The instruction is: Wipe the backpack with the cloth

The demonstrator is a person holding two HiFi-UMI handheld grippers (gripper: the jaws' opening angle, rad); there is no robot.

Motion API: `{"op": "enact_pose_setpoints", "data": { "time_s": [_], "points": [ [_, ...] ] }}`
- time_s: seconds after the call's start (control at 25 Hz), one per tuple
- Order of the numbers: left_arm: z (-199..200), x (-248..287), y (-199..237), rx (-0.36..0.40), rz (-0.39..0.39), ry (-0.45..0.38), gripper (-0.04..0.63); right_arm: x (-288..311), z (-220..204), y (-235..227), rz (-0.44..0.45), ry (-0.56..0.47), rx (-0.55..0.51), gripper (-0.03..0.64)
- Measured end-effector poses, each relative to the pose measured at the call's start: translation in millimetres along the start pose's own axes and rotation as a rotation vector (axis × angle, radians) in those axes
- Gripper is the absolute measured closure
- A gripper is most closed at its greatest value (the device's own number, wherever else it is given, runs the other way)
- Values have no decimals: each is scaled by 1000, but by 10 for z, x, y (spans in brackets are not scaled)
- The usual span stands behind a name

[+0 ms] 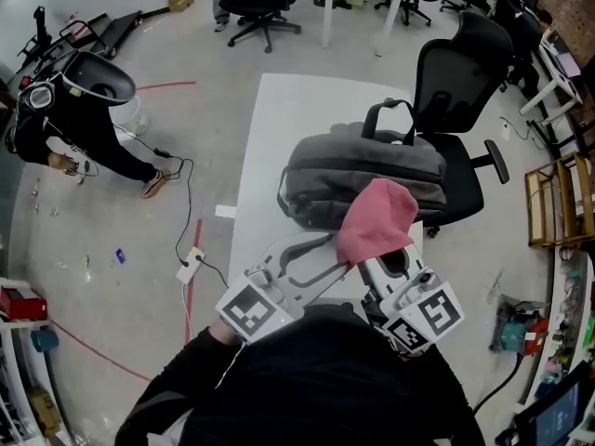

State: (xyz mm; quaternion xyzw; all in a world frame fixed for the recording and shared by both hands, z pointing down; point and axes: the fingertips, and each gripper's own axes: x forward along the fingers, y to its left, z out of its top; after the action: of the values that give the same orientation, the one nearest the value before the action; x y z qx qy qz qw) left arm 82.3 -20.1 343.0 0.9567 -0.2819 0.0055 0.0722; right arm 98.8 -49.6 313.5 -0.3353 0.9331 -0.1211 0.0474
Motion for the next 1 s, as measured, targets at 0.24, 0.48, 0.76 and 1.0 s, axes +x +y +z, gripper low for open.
{"op": "enact_pose_setpoints", "data": {
  "time_s": [0.24,0.48,0.76,1.0],
  "points": [
    [-152,-10,-47,-36,4,82,399,-99,2,194,137,-21,118,566],
    [-383,148,-74,-110,-47,120,399,-391,222,112,113,-57,23,566],
    [-615,325,-403,-52,-83,153,399,-1663,697,-561,-171,-270,-37,566],
    [-733,541,-707,-24,-144,201,399,-2029,174,-880,-375,-174,-11,566]
  ]
}}
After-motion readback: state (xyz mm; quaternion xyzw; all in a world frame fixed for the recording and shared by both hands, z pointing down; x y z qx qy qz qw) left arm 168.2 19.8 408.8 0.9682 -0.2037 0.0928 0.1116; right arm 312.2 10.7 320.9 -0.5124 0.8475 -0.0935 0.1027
